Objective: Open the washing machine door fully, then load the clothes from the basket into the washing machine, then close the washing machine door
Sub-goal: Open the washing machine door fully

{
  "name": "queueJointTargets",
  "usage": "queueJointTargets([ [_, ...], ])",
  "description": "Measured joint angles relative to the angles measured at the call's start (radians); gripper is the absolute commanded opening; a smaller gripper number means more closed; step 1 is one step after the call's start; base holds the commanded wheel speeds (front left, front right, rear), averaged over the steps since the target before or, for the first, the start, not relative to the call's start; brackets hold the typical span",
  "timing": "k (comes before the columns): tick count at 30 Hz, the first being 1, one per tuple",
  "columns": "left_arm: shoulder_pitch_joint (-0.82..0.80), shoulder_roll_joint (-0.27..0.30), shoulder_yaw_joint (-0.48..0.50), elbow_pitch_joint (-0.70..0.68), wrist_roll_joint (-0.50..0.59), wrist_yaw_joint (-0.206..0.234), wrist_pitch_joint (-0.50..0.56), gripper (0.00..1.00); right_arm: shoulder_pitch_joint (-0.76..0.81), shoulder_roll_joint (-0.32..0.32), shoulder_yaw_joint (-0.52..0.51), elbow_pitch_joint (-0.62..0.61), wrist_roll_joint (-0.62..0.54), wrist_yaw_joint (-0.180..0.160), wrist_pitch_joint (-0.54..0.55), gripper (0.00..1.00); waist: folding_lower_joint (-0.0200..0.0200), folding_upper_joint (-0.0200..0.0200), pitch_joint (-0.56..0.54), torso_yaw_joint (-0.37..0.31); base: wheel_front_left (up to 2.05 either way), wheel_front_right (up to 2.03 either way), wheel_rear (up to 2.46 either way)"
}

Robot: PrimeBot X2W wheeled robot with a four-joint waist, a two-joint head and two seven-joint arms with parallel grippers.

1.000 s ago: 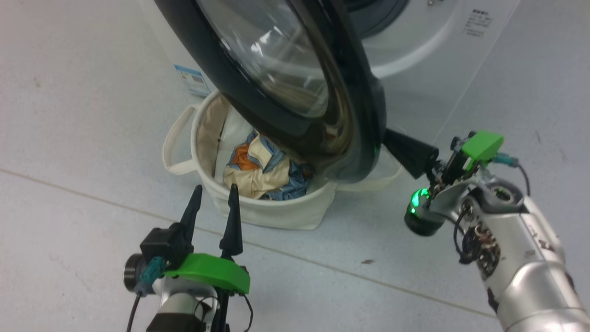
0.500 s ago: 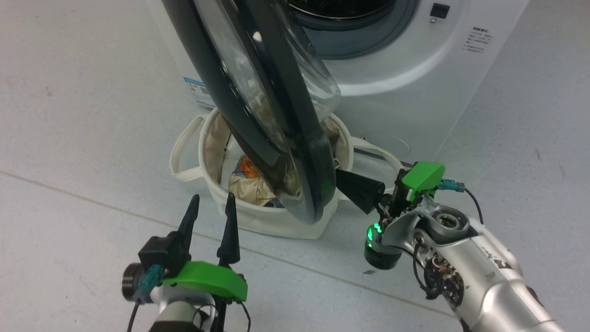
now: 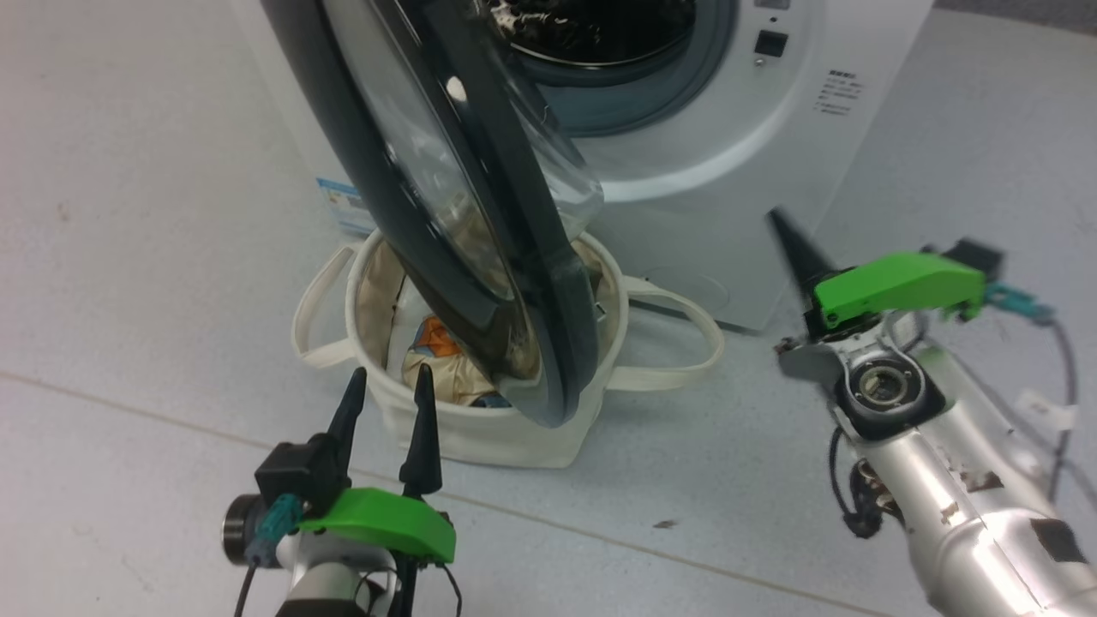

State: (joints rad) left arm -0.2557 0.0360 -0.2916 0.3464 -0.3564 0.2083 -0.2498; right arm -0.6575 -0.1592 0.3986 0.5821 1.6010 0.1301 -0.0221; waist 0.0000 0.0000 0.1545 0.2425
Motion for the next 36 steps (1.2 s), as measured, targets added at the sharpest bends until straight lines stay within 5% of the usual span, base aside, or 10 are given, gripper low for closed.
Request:
queueJointTargets([
  [3,0.009,0.000,0.016,0.003,0.008,-0.007,0.000,1.00,0.024,-0.069,0.082,-0.120,-0.254,0.000,-0.201,0.00,0.0000,0.0000,-0.020,-0.021,0.00,0.00,0.00],
  [5,0.017,0.000,0.026,0.007,0.016,-0.007,0.000,1.00,0.066,-0.089,0.118,-0.161,-0.388,0.000,-0.227,0.00,0.0000,0.0000,-0.033,-0.039,0.00,0.00,0.00],
  [12,0.048,0.001,0.058,0.007,0.029,-0.015,0.000,1.00,0.297,-0.078,-0.078,-0.373,-0.916,0.000,-0.227,0.00,-0.0001,0.0000,-0.067,-0.107,0.00,0.00,0.00],
  [22,0.056,0.001,0.068,0.007,0.040,-0.016,0.000,1.00,0.528,-0.001,-0.182,-0.486,-1.181,0.000,-0.227,0.00,-0.0001,0.0000,-0.076,-0.167,0.00,0.00,0.00],
  [23,0.056,0.001,0.070,0.007,0.041,-0.015,0.000,1.00,0.538,0.006,-0.197,-0.489,-1.210,0.000,-0.227,0.62,-0.0001,0.0000,-0.075,-0.170,0.00,0.00,0.00],
  [24,0.056,0.001,0.073,0.007,0.050,-0.013,0.000,1.00,0.545,0.015,-0.213,-0.492,-1.242,0.000,-0.227,1.00,-0.0001,0.0000,-0.074,-0.174,0.00,0.00,0.00],
  [36,0.058,0.001,0.078,0.006,0.108,-0.003,0.000,1.00,0.594,0.098,-0.331,-0.500,-1.434,0.000,-0.227,1.00,0.0000,0.0000,-0.078,-0.192,0.00,0.00,0.00],
])
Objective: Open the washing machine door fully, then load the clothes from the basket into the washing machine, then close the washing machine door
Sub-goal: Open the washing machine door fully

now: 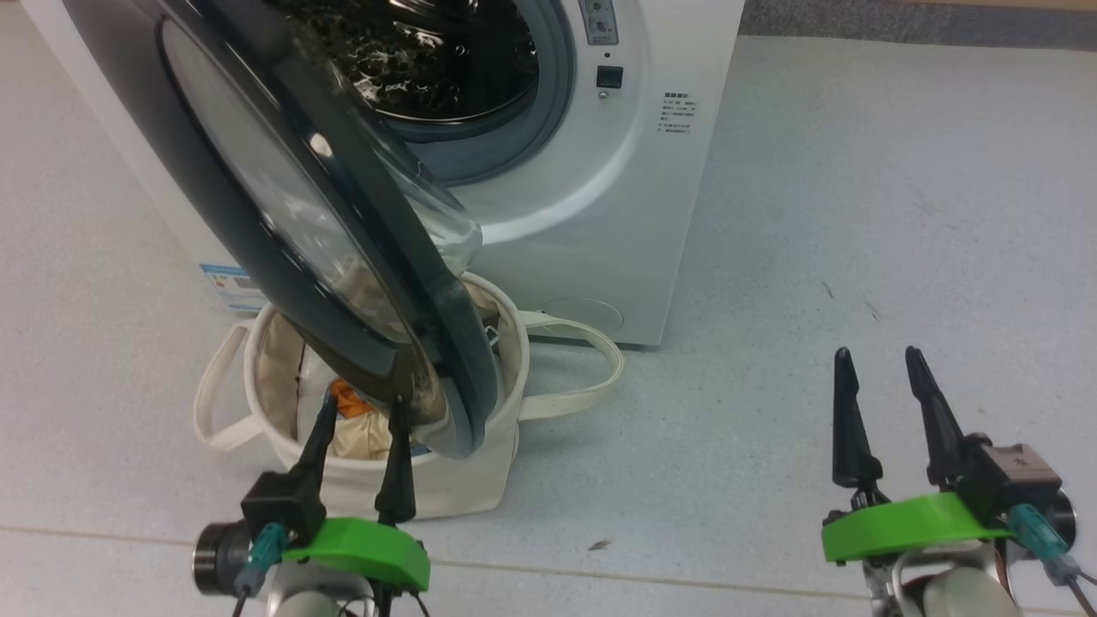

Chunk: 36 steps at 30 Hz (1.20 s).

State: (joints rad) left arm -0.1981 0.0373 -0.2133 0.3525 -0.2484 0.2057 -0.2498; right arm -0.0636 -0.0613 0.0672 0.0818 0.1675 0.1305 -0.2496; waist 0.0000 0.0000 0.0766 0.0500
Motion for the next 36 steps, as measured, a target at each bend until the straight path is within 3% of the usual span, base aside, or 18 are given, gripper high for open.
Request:
queueJointTargets([
  [8,0.012,0.000,-0.002,0.000,0.018,0.007,0.000,1.00,0.006,0.008,-0.019,0.009,0.000,0.000,0.000,1.00,0.0000,0.0000,0.000,0.001,0.00,0.00,0.00],
  [14,0.012,0.000,-0.006,-0.002,0.020,0.011,0.000,1.00,0.006,0.010,-0.027,0.108,-0.007,0.000,0.000,1.00,0.0000,0.0000,-0.001,0.006,0.00,0.00,0.00],
  [25,0.012,0.000,-0.006,-0.012,0.029,0.011,0.000,1.00,-0.019,0.010,-0.021,0.122,0.019,0.000,0.000,1.00,0.0000,0.0000,0.012,0.013,0.00,0.00,0.00],
  [32,0.009,0.000,0.001,-0.133,0.027,0.010,0.000,1.00,-0.036,0.010,-0.016,0.146,0.022,0.000,0.000,1.00,0.0000,0.0000,0.018,0.020,0.00,0.00,0.00],
  [36,-0.009,0.001,0.007,-0.336,0.029,0.023,0.000,1.00,-0.043,0.010,-0.016,0.149,0.028,0.000,0.000,1.00,0.0000,0.0000,0.021,0.018,0.00,0.00,0.00],
])
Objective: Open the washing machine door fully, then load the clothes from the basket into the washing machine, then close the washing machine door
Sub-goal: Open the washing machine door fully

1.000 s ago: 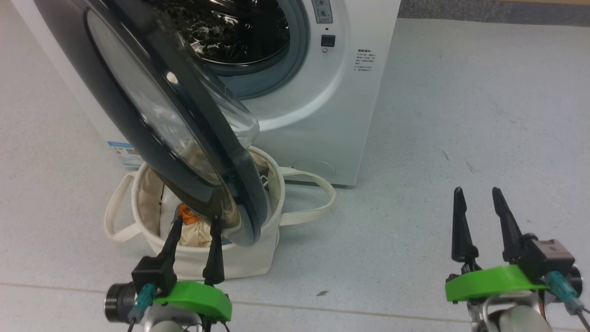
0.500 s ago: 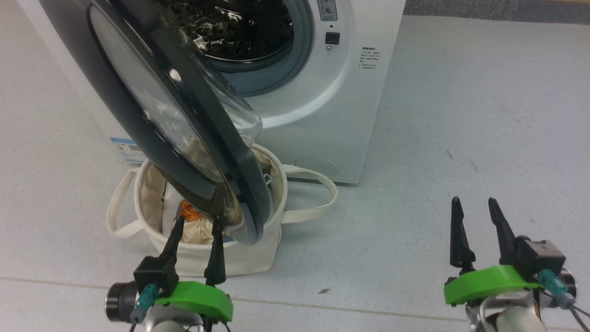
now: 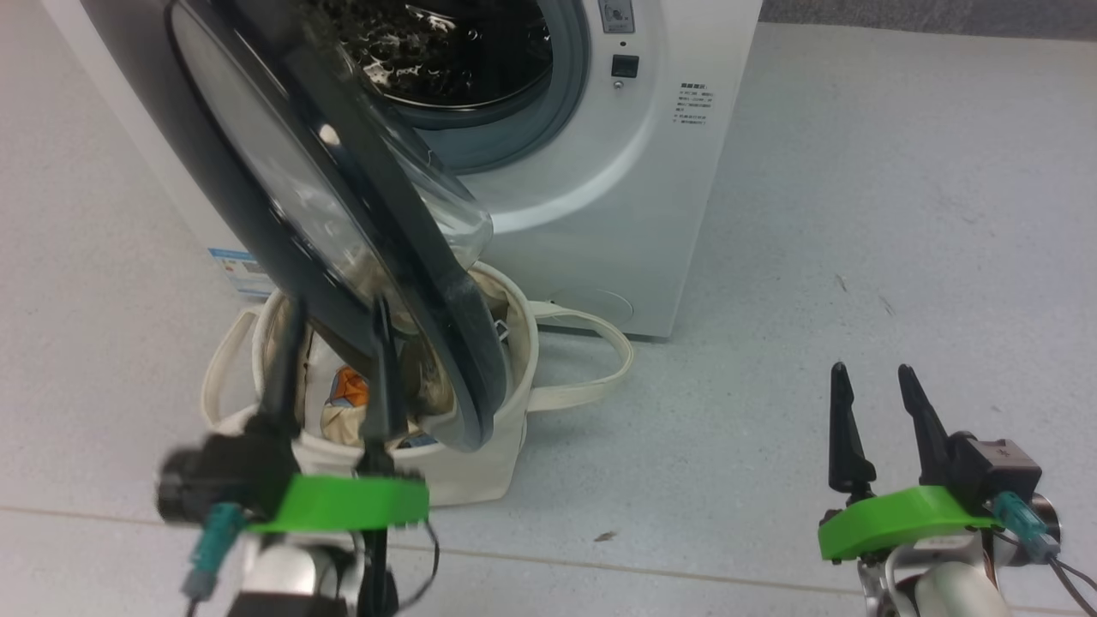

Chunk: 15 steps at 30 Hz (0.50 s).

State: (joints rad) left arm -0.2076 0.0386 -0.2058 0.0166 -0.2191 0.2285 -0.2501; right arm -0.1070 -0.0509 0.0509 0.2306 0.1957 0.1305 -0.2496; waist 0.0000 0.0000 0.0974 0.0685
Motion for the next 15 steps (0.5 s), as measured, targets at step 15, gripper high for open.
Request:
queueJointTargets([
  [15,-0.067,0.002,-0.263,-0.015,0.005,-0.010,-0.007,1.00,-0.030,0.000,0.011,0.008,0.038,0.000,0.000,1.00,0.0000,0.0000,0.021,-0.041,0.00,0.00,0.00],
])
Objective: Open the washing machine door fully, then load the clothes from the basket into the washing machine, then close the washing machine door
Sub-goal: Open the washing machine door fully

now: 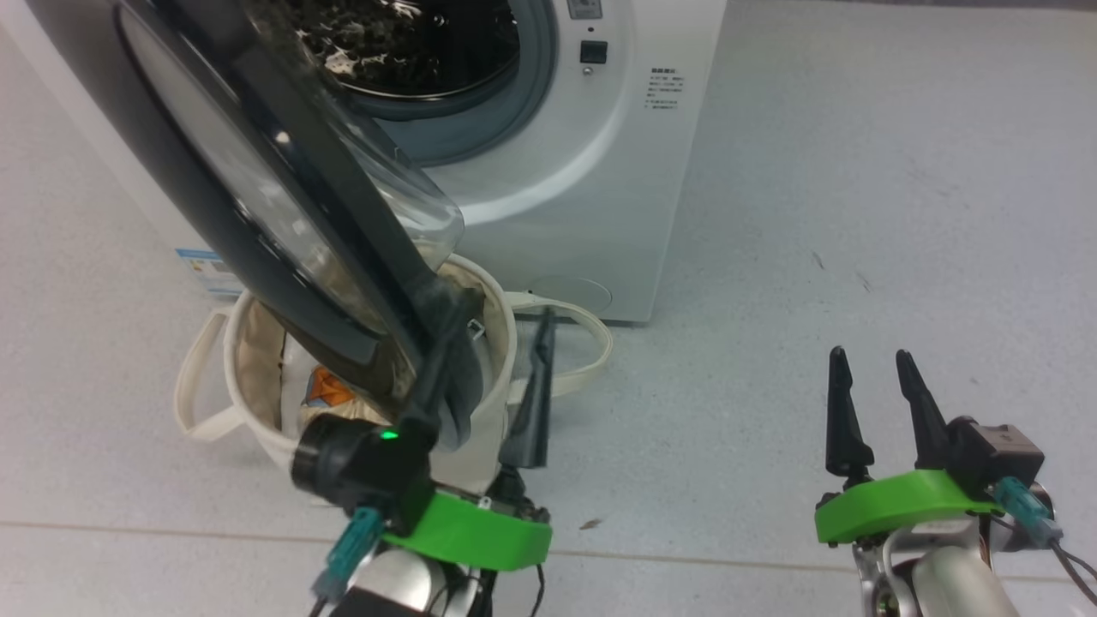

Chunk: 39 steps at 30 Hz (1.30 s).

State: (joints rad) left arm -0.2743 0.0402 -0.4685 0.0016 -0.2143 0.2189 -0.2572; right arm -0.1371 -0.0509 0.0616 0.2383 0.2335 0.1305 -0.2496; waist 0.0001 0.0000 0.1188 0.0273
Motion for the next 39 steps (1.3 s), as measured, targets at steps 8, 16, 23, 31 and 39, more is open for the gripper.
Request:
queueJointTargets([
  [8,-0.075,0.002,-0.047,0.169,-0.068,0.007,0.000,0.83,-0.005,0.000,-0.008,0.000,0.014,0.000,0.000,1.00,0.0000,0.0000,0.023,-0.010,0.00,0.00,0.00],
  [16,-0.087,0.001,-0.051,0.249,-0.115,0.011,0.000,0.00,-0.006,0.000,-0.009,0.000,0.015,0.000,0.000,1.00,0.0000,0.0000,0.019,-0.004,0.00,0.00,0.00],
  [23,-0.087,0.001,-0.050,0.297,-0.138,0.028,0.000,0.00,-0.006,0.000,-0.006,-0.001,0.015,0.000,0.000,1.00,0.0000,0.0000,0.015,0.017,0.00,0.00,0.00],
  [31,-0.107,-0.005,-0.064,0.338,-0.158,0.018,0.000,0.00,-0.006,0.000,0.011,-0.003,0.015,0.000,0.000,1.00,0.0000,0.0000,0.022,0.033,0.00,0.00,0.00],
  [39,-0.112,-0.022,-0.056,0.342,-0.160,0.022,0.000,0.00,-0.006,0.000,0.008,-0.006,0.014,0.000,0.000,1.00,0.0000,0.0000,0.039,0.050,0.00,0.00,0.00],
])
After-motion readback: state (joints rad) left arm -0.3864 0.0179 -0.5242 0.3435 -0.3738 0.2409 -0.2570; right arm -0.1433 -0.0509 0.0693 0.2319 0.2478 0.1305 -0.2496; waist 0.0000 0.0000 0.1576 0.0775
